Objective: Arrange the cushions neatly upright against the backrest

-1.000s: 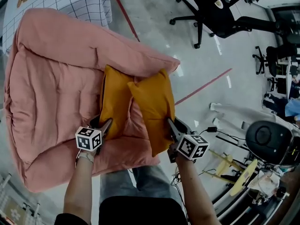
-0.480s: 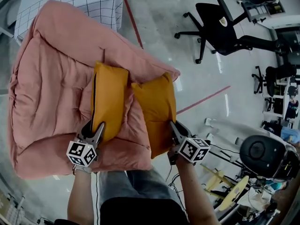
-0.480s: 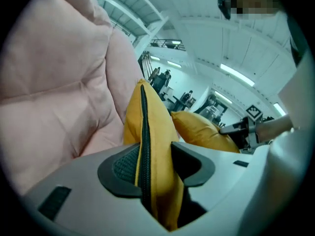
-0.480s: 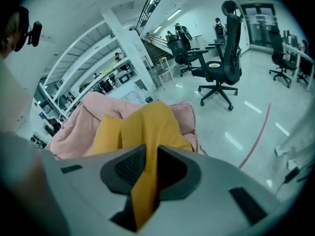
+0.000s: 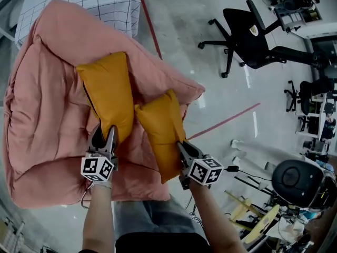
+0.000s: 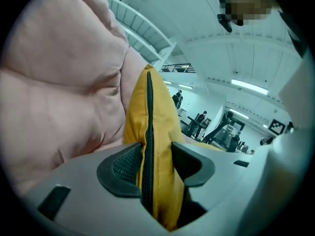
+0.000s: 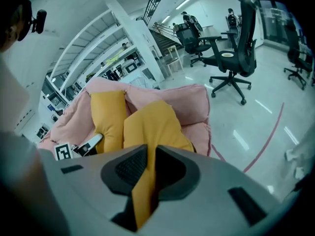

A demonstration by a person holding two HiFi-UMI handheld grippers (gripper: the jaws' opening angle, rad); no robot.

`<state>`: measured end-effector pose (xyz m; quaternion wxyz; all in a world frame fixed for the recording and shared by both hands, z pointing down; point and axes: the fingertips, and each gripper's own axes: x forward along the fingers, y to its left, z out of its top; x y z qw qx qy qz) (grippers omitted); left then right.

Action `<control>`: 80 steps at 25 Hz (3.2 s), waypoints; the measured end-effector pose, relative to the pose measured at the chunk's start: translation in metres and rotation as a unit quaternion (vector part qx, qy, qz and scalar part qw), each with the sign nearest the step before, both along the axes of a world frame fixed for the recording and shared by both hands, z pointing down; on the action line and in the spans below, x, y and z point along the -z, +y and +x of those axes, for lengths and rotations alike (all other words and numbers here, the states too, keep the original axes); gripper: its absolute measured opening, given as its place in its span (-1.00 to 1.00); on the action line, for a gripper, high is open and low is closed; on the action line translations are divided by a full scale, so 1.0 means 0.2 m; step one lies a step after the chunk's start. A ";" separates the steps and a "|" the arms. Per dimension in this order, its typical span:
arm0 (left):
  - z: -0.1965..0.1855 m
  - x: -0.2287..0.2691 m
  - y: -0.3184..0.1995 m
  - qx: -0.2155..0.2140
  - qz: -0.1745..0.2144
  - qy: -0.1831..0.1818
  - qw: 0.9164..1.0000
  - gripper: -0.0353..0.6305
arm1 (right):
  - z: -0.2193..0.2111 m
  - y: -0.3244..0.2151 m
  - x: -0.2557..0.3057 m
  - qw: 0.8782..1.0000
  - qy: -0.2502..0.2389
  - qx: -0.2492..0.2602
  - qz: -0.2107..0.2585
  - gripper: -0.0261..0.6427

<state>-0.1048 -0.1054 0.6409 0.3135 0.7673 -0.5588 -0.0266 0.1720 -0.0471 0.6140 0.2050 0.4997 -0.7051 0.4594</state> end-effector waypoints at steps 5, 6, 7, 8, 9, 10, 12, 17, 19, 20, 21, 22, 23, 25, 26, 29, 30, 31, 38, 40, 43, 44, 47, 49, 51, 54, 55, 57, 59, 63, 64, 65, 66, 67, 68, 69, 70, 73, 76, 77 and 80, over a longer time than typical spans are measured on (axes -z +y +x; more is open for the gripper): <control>0.04 -0.19 -0.03 -0.017 -0.038 -0.003 0.999 -0.29 | -0.07 0.09 -0.36 0.999 0.008 0.015 -0.048 -0.73; 0.05 -0.22 -0.04 -0.023 -0.046 -0.008 0.999 -0.29 | -0.08 0.10 -0.41 0.999 0.005 0.012 -0.051 -0.76; 0.06 -0.26 -0.04 -0.029 -0.053 -0.011 0.998 -0.29 | -0.08 0.10 -0.43 0.999 -0.002 0.006 -0.050 -0.76; 0.06 -0.29 -0.05 -0.035 -0.058 -0.015 0.998 -0.26 | -0.08 0.09 -0.45 0.999 -0.007 0.002 -0.050 -0.75; 0.07 -0.31 -0.05 -0.040 -0.062 -0.017 0.997 -0.24 | -0.08 0.08 -0.46 0.999 -0.010 0.001 -0.050 -0.74; 0.07 -0.32 -0.05 -0.045 -0.065 -0.018 0.997 -0.21 | -0.08 0.07 -0.47 0.998 -0.010 0.004 -0.054 -0.71; 0.07 -0.34 -0.06 -0.053 -0.070 -0.022 0.996 -0.17 | -0.09 0.06 -0.47 0.997 -0.009 0.016 -0.068 -0.64; 0.06 -0.33 -0.01 -0.065 -0.099 -0.035 0.992 -0.07 | -0.16 0.01 -0.32 0.996 -0.026 0.053 -0.073 -0.27; 0.05 -0.31 0.02 -0.059 -0.107 -0.026 0.992 -0.07 | -0.22 -0.07 -0.19 0.996 -0.020 0.082 -0.033 -0.27; 0.04 -0.28 0.03 -0.057 -0.108 -0.021 0.992 -0.07 | -0.27 -0.12 -0.13 0.995 -0.018 0.103 -0.008 -0.26; 0.04 -0.26 0.05 -0.057 -0.107 -0.019 0.992 -0.07 | -0.33 -0.18 -0.07 0.992 -0.017 0.125 0.015 -0.24; 0.05 -0.23 0.07 -0.059 -0.105 -0.019 0.992 -0.07 | -0.41 -0.23 -0.03 0.988 -0.017 0.147 0.037 -0.21; 0.05 -0.20 0.09 -0.063 -0.103 -0.022 0.992 -0.07 | -0.50 -0.30 0.00 0.985 -0.018 0.165 0.056 -0.18; 0.06 -0.15 0.15 -0.074 -0.098 -0.029 0.992 -0.07 | -0.68 -0.44 0.03 0.977 -0.016 0.193 0.086 -0.08; 0.06 -0.12 0.19 -0.077 -0.097 -0.031 0.992 -0.07 | -0.76 -0.51 0.04 0.974 -0.011 0.205 0.099 -0.01; 0.06 -0.07 0.31 -0.070 -0.102 -0.032 0.992 -0.07 | -0.98 -0.66 0.02 0.961 0.009 0.246 0.127 0.15; 0.05 -0.06 0.35 -0.062 -0.104 -0.033 0.992 -0.07 | -1.04 -0.69 -0.01 0.957 0.016 0.259 0.129 0.17; 0.03 -0.05 0.38 -0.053 -0.105 -0.032 0.993 -0.07 | -1.08 -0.71 -0.04 0.954 0.024 0.269 0.127 0.18; -0.07 0.05 0.52 -0.011 -0.087 -0.007 0.996 -0.07 | -1.22 -0.78 -0.14 0.953 0.028 0.281 0.113 0.03; -0.08 0.06 0.54 -0.007 -0.085 -0.006 0.996 -0.07 | -1.24 -0.77 -0.12 0.951 0.032 0.285 0.114 -0.07; -0.10 0.05 0.54 0.000 -0.087 -0.002 0.996 -0.07 | -1.24 -0.74 -0.05 0.947 0.042 0.291 0.129 -0.19; -0.10 0.06 0.54 0.002 -0.088 0.001 0.996 -0.07 | -1.24 -0.73 -0.02 0.945 0.045 0.293 0.138 -0.21; -0.10 0.07 0.55 0.004 -0.089 0.004 0.996 -0.07 | -1.23 -0.72 0.08 0.940 0.046 0.293 0.169 -0.25; -0.10 0.08 0.56 0.002 -0.090 0.005 0.996 -0.07 | -1.24 -0.71 0.14 0.936 0.038 0.293 0.189 -0.28; -0.11 0.07 0.55 0.001 -0.091 0.007 0.996 -0.07 | -1.26 -0.69 0.19 0.931 0.033 0.298 0.208 -0.31; -0.10 0.07 0.55 -0.001 -0.095 0.012 0.995 -0.07 | -1.31 -0.66 0.25 0.917 0.033 0.316 0.240 -0.34; -0.10 0.06 0.54 -0.002 -0.097 0.013 0.995 -0.07 | -1.33 -0.64 0.27 0.909 0.033 0.330 0.255 -0.34; -0.10 0.06 0.54 -0.004 -0.099 0.014 0.995 -0.07 | -1.41 -0.59 0.29 0.876 0.045 0.380 0.293 -0.34; -0.10 0.05 0.53 -0.004 -0.100 0.015 0.995 -0.07 | -1.49 -0.55 0.28 0.833 0.071 0.438 0.330 -0.34; -0.10 0.05 0.54 -0.005 -0.102 0.018 0.995 -0.07 | -1.50 -0.64 0.20 0.794 0.119 0.490 0.340 -0.35; -0.10 0.05 0.54 -0.006 -0.103 0.017 0.995 -0.07 | -1.49 -0.67 0.18 0.789 0.128 0.498 0.335 -0.35; -0.09 0.04 0.53 -0.007 -0.104 0.016 0.994 -0.07 | -1.48 -0.70 0.16 0.785 0.137 0.507 0.329 -0.35; -0.09 0.03 0.53 -0.009 -0.105 0.014 0.994 -0.07 | -1.48 -0.72 0.14 0.781 0.142 0.516 0.322 -0.35; -0.09 0.03 0.53 -0.009 -0.106 0.013 0.994 -0.07 | -1.48 -0.73 0.12 0.778 0.143 0.525 0.315 -0.35; -0.09 0.02 0.53 -0.009 -0.107 0.012 0.994 -0.07 | -1.48 -0.74 0.11 0.776 0.141 0.532 0.309 -0.35; -0.09 0.02 0.53 -0.008 -0.108 0.011 0.994 -0.07 | -1.49 -0.73 0.10 0.774 0.137 0.538 0.305 -0.36; -0.09 0.02 0.53 -0.008 -0.109 0.011 0.994 -0.07 | -1.51 -0.71 0.09 0.774 0.130 0.542 0.301 -0.36; -0.10 0.02 0.54 -0.008 -0.110 0.008 0.994 -0.07 | -1.58 -0.64 0.07 0.777 0.110 0.543 0.298 -0.33; -0.09 0.03 0.54 -0.009 -0.110 0.010 0.994 -0.07 | -1.58 -0.66 0.11 0.798 0.090 0.519 0.294 -0.26; -0.09 0.03 0.54 -0.010 -0.109 0.009 0.994 -0.07 | -1.56 -0.67 0.13 0.806 0.084 0.510 0.289 -0.22; -0.11 0.06 0.55 -0.018 -0.113 0.001 0.993 -0.07 | -1.42 -0.66 0.15 0.842 0.074 0.469 0.257 -0.03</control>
